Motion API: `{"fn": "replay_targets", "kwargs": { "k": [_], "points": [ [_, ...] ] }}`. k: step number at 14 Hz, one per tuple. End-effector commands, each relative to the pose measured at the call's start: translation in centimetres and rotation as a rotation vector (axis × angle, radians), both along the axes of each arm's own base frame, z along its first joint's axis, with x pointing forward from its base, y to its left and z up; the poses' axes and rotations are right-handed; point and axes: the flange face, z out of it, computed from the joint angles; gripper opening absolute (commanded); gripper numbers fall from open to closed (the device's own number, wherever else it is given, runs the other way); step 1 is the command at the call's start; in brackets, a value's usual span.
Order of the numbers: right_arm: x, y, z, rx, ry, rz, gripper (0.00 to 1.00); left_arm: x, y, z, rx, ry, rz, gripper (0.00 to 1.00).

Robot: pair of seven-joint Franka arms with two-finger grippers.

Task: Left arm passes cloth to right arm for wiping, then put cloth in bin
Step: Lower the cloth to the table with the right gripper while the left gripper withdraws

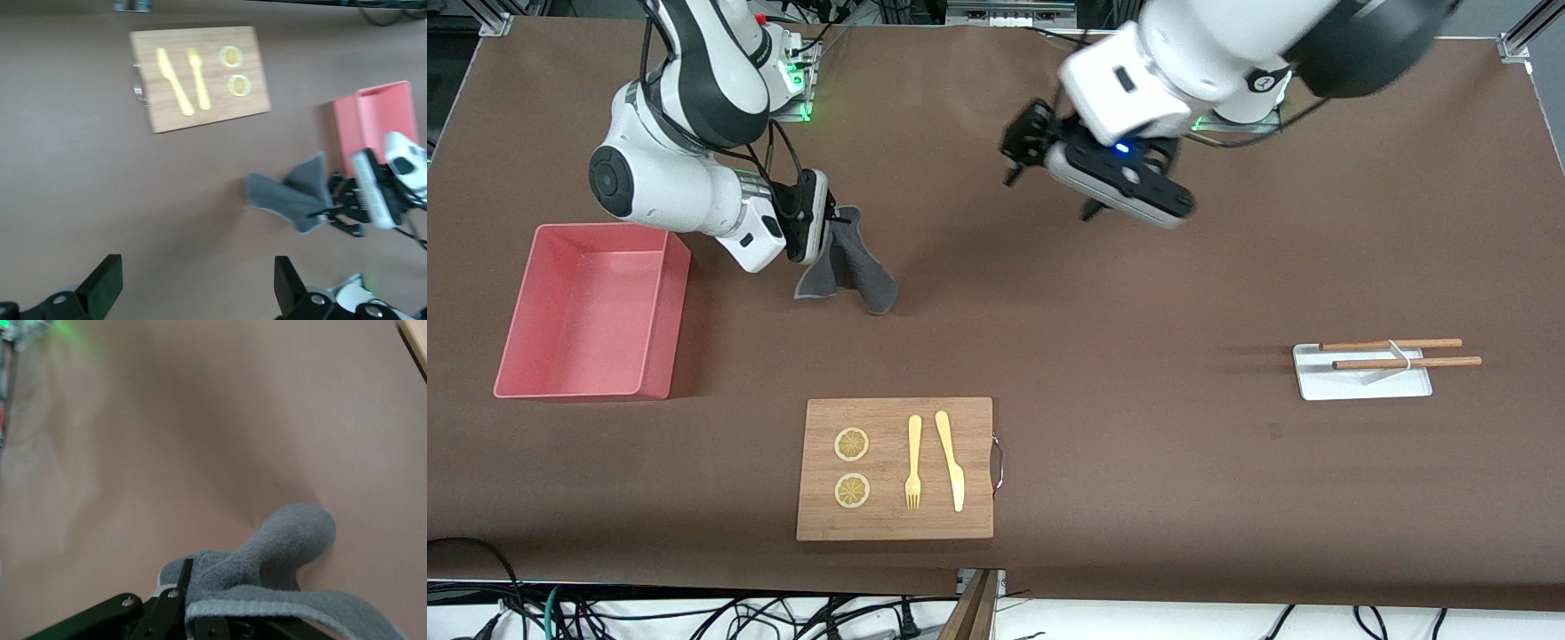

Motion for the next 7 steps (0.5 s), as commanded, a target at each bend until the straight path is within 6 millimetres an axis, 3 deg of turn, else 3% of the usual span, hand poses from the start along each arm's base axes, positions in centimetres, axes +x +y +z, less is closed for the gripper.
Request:
{"fn": "replay_targets", "kwargs": {
  "k": [1,4,7],
  "points": [
    [1.1,-0.5,-1.2,-0.157,0.026,-0.179,0.0,2.0,5.7,-1.4,0.099,0.026,-0.018,1.0],
    [1.2,0.1,-1.5,-0.267,0.111,-0.528,0.0,4.4,12.4,-5.0,0.216,0.078,-0.002,1.0],
    [1.3,0.7,-2.6,-0.34,0.161,-0.716,0.0,6.1,19.6,-6.3,0.295,0.09,-0.037,1.0]
  ]
}}
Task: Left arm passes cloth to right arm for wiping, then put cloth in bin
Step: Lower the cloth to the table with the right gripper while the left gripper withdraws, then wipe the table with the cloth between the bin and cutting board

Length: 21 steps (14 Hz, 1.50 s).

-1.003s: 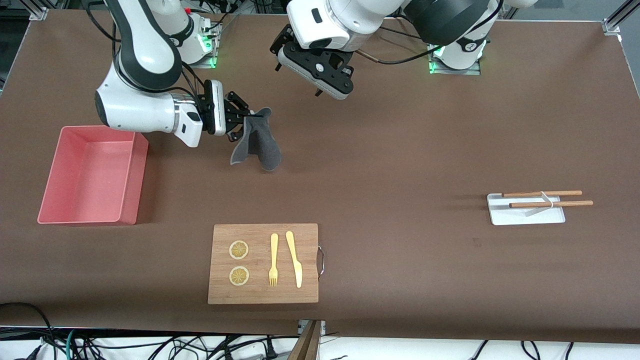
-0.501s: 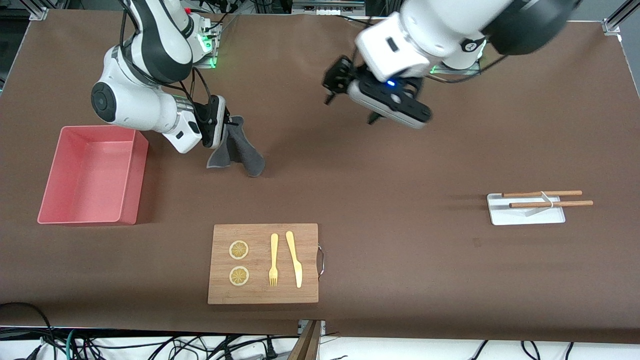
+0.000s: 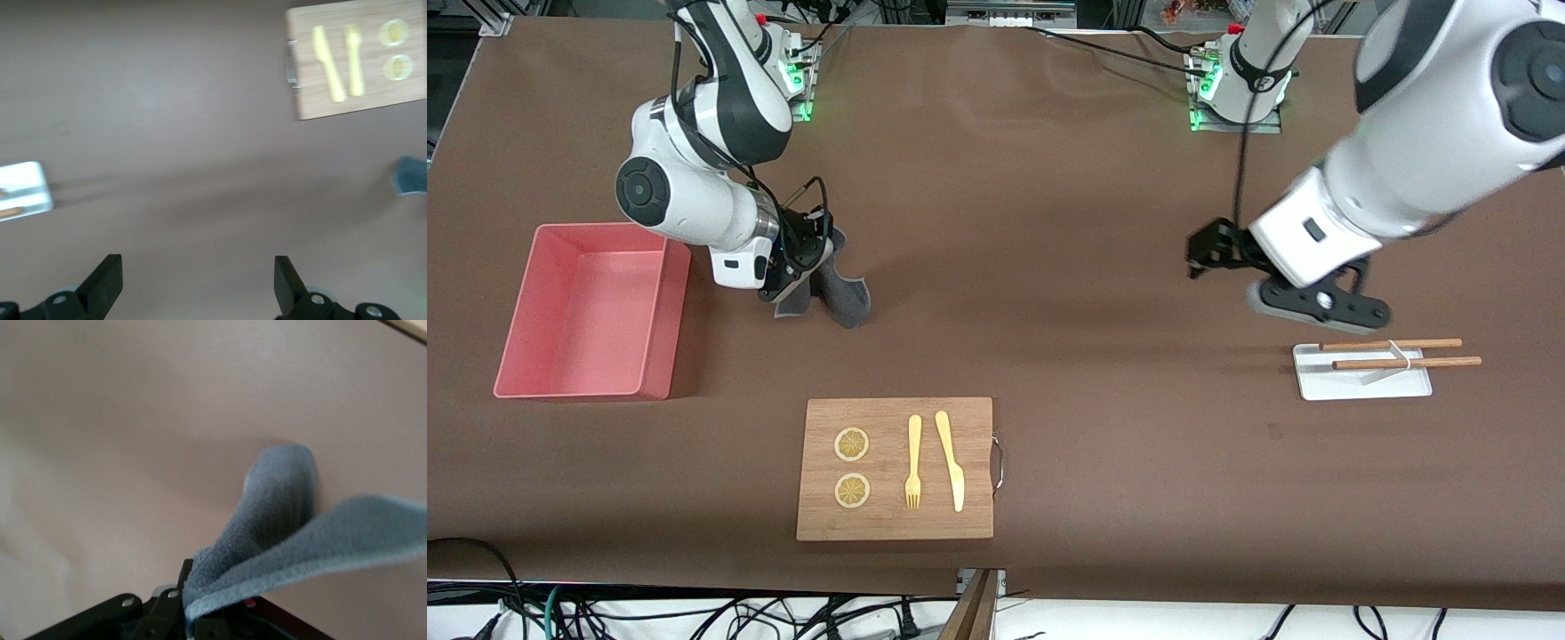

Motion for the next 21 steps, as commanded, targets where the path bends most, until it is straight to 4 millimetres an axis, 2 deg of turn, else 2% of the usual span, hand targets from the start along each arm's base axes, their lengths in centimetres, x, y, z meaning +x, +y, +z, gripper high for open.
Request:
{"fn": "replay_targets", "kwargs": {
  "k": [1,2,3,5,7,9,11,13,15,17,20,21],
  "points": [
    [0.4,0.4,-0.3,-0.085,0.019,-0.159,0.0,0.2,6.3,-0.7,0.062,0.044,-0.052,1.0],
    [0.4,0.4,-0.3,-0.119,0.021,-0.196,0.0,0.5,8.6,-1.0,0.102,0.055,-0.043,1.0],
    [0.2,0.7,-0.3,-0.144,0.031,-0.251,0.0,0.8,10.0,-2.1,0.143,0.065,-0.032,1.0],
    [0.2,2.1,-0.4,-0.202,0.037,-0.322,0.0,1.6,11.0,-4.4,0.212,0.068,-0.028,1.0],
    [0.8,3.8,-1.8,-0.26,0.045,-0.379,0.0,1.8,13.2,-5.0,0.208,0.063,-0.003,1.0],
    [2.2,4.8,-3.6,-0.301,0.036,-0.4,0.0,0.3,13.4,-5.3,0.224,0.005,-0.004,1.0],
    [2.9,6.0,-5.6,-0.318,0.049,-0.424,0.0,-1.8,15.5,-6.1,0.227,-0.072,0.025,1.0],
    [3.6,7.2,-7.7,-0.316,0.017,-0.435,0.0,-3.0,15.8,-6.3,0.231,-0.102,0.029,1.0],
    [3.7,7.8,-10.3,-0.312,-0.003,-0.431,0.0,-3.3,15.8,-6.3,0.232,-0.102,0.03,1.0],
    [3.6,7.5,-12.8,-0.317,0.003,-0.434,0.0,-3.5,16.7,-6.8,0.226,-0.087,0.046,1.0],
    [2.4,6.5,-14.8,-0.347,0.029,-0.425,0.0,-5.0,16.6,-6.2,0.224,-0.143,0.048,1.0],
    [2.1,5.5,-15.5,-0.363,0.036,-0.412,0.0,-5.7,16.7,-6.1,0.216,-0.169,0.065,1.0]
  ]
}}
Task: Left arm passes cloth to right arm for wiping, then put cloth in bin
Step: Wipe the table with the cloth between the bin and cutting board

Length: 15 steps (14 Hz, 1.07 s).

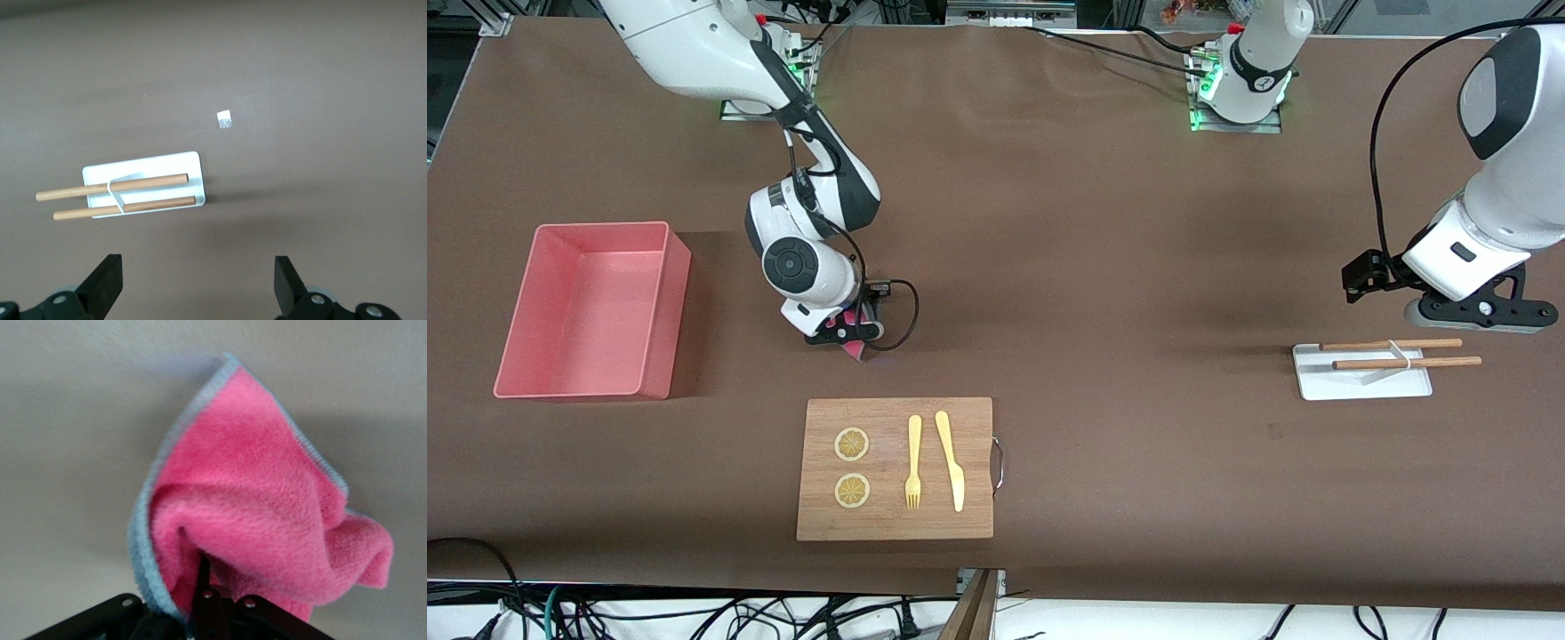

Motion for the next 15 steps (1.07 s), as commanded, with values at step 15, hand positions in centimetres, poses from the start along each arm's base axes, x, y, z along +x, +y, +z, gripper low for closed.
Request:
{"fn": "replay_targets", "kwargs": {
  "k": [15],
  "points": [
    [3.3,-25.3,-2.7,0.012,-0.048,0.386,0.0,-4.7,-0.2,0.8,-0.053,0.027,0.07,1.0]
  ]
}}
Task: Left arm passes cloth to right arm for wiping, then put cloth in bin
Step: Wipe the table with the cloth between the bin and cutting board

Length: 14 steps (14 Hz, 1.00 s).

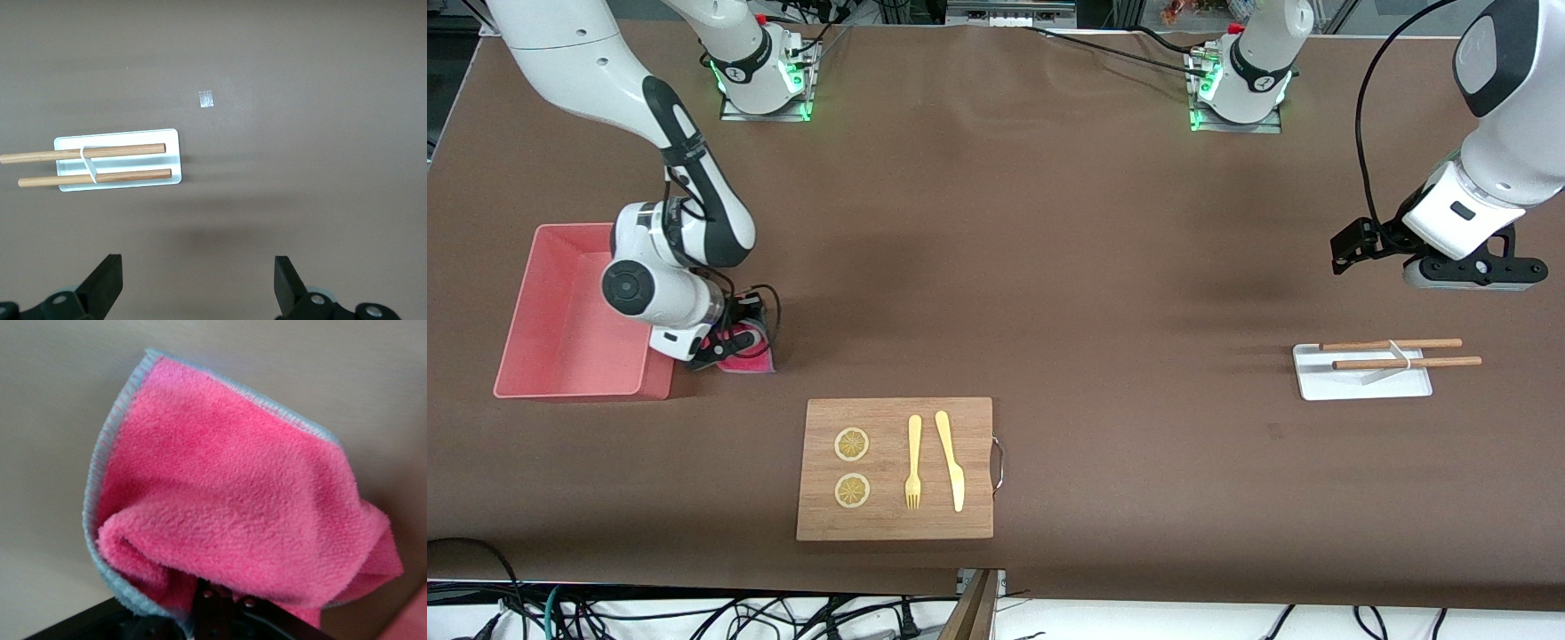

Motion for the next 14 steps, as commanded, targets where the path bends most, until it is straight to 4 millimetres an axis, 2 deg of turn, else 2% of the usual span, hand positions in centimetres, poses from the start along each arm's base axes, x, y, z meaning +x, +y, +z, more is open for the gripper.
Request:
{"fn": "replay_targets", "kwargs": {
  "k": [1,2,5,10,14],
  "points": [
    [0.0,-0.8,-1.2,-0.014,-0.01,0.028,0.0,-0.7,0.1,0.6,0.023,0.016,-0.002,1.0],
    [0.3,0.4,-1.0,-0.013,-0.019,0.018,0.0,-0.7,0.2,0.5,0.023,0.018,-0.004,1.0],
    [0.9,6.7,0.1,-0.046,-0.055,-0.121,0.0,-0.7,0.1,0.6,0.025,0.016,0.002,1.0],
    [-0.1,19.2,0.8,-0.051,-0.028,-0.35,0.0,-0.9,0.4,0.3,0.024,0.038,-0.005,1.0],
    [-0.2,28.1,1.6,-0.033,0.007,-0.537,0.0,-0.9,0.4,0.3,0.024,0.038,-0.005,1.0]
  ]
}}
